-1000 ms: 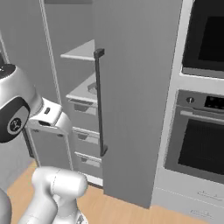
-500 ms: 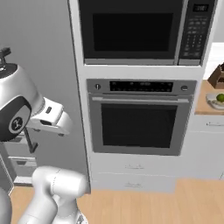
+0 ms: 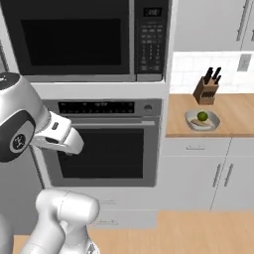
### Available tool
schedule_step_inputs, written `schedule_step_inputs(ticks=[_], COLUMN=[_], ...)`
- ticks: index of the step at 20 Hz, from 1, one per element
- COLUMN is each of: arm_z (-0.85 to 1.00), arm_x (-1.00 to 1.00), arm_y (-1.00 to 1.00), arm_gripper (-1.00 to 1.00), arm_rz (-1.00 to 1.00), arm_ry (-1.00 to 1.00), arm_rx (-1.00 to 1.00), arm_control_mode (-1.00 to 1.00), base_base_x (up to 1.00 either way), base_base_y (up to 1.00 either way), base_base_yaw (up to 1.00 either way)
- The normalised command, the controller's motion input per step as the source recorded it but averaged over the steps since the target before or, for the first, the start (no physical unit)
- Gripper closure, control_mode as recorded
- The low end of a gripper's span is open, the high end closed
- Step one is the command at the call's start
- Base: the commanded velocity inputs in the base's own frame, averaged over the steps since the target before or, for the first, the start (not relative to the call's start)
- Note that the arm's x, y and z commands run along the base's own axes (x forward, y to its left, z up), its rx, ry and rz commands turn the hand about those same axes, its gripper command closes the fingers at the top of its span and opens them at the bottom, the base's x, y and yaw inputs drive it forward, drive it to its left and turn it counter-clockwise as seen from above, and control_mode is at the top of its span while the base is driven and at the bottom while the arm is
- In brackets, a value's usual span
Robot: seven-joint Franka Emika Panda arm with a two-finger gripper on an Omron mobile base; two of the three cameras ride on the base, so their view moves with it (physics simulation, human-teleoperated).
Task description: Take the meat container that has the fish and place it on the second highest rack of the freezer. Then take the vegetable container that has the sweet potato and lime and place it on the highest rack of the freezer.
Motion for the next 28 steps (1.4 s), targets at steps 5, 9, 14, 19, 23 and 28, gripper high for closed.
schedule_step_inputs(ticks=[5, 9, 14, 19, 23, 28], arm_z=[0.00, 0.00, 0.00, 0.00, 0.00, 0.00], arm_x=[0.00, 0.00, 0.00, 0.00, 0.00, 0.00], arm_y=[0.00, 0.00, 0.00, 0.00, 0.00, 0.00], arm_gripper=[-1.00, -1.00, -1.00, -1.00, -1.00, -1.00], arm_rz=[0.00, 0.00, 0.00, 0.00, 0.00, 0.00], arm_ry=[0.00, 0.00, 0.00, 0.00, 0.00, 0.00], arm_rx=[0.00, 0.00, 0.00, 0.00, 0.00, 0.00], arm_control_mode=[1.00, 1.00, 1.00, 1.00, 1.00, 1.00], base_base_x=[0.32, 0.01, 0.09, 0.25, 0.33, 0.50], base_base_y=[-0.74, -1.00, -1.00, -0.91, -0.53, -0.26], base_base_yaw=[0.08, 0.23, 0.23, 0.09, 0.03, 0.00])
